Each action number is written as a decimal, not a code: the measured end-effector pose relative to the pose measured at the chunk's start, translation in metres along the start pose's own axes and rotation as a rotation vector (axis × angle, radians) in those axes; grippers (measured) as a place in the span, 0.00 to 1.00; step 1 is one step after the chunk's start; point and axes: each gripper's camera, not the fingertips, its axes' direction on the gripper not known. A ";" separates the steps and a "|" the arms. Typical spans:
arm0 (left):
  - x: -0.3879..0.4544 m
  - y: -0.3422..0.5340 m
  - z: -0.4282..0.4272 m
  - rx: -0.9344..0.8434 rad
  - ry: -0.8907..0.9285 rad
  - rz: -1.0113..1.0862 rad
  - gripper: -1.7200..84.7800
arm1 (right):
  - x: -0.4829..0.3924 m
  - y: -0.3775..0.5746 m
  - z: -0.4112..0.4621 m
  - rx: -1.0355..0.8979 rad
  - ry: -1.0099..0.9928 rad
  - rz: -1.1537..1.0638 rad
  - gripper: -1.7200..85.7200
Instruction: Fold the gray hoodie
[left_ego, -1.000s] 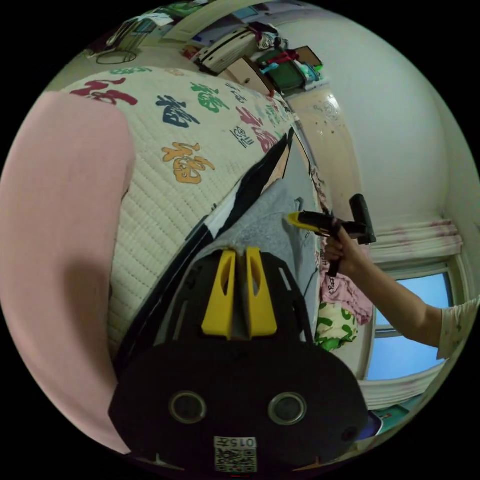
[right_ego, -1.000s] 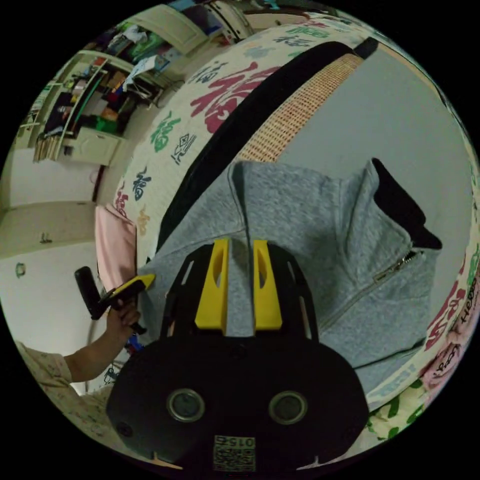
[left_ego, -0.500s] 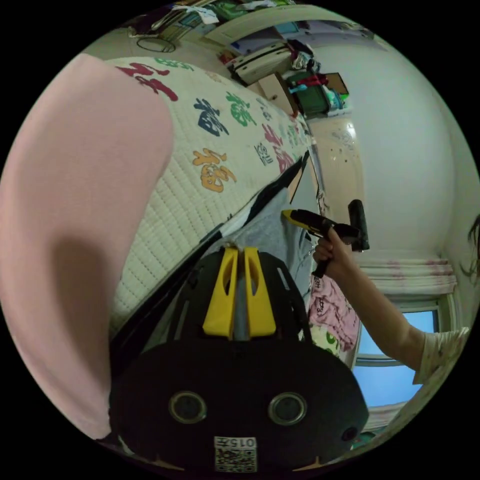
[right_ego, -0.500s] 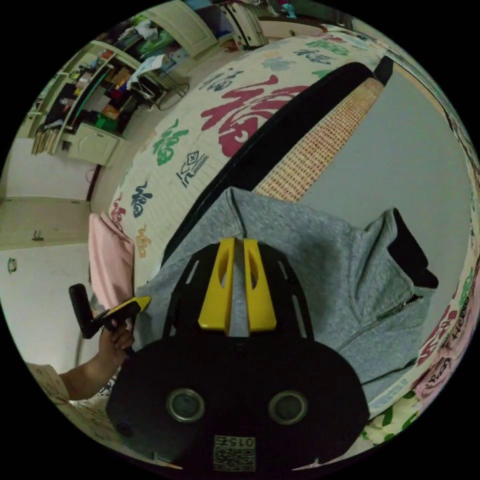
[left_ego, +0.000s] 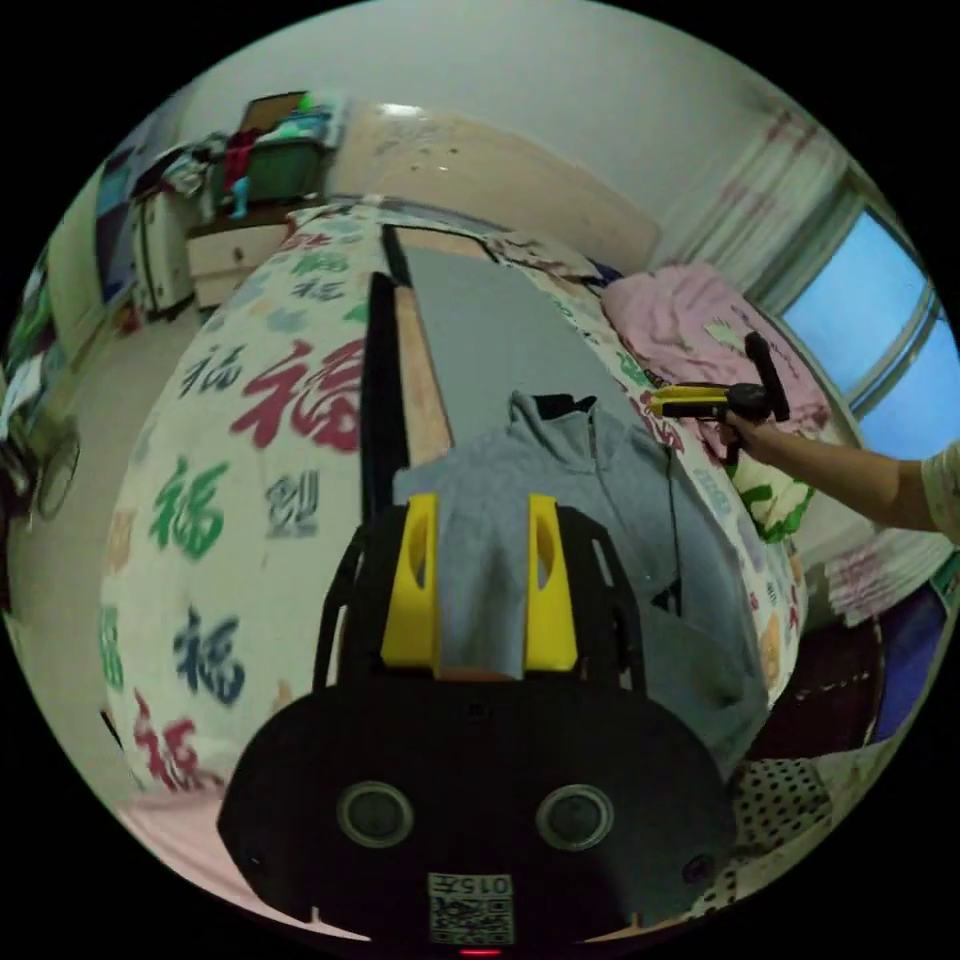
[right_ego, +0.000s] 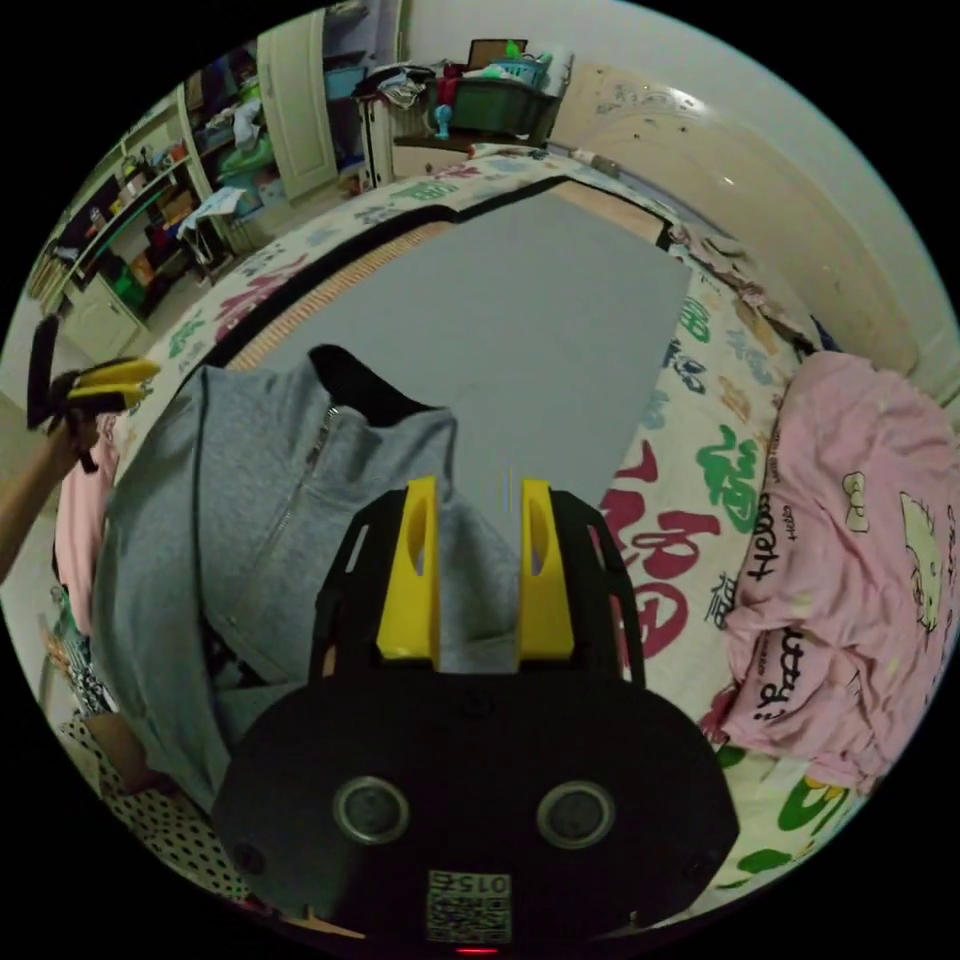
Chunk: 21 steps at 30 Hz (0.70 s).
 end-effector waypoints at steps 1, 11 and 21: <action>0.004 -0.022 0.012 -0.019 0.003 0.025 0.18 | 0.007 0.003 0.006 -0.020 -0.026 0.013 0.16; 0.049 -0.249 0.143 -0.382 0.002 0.196 0.17 | 0.029 0.010 0.068 -0.244 -0.272 0.012 0.13; 0.081 -0.310 0.063 -0.333 0.051 0.260 0.04 | 0.037 0.055 0.054 -0.188 -0.323 -0.012 0.02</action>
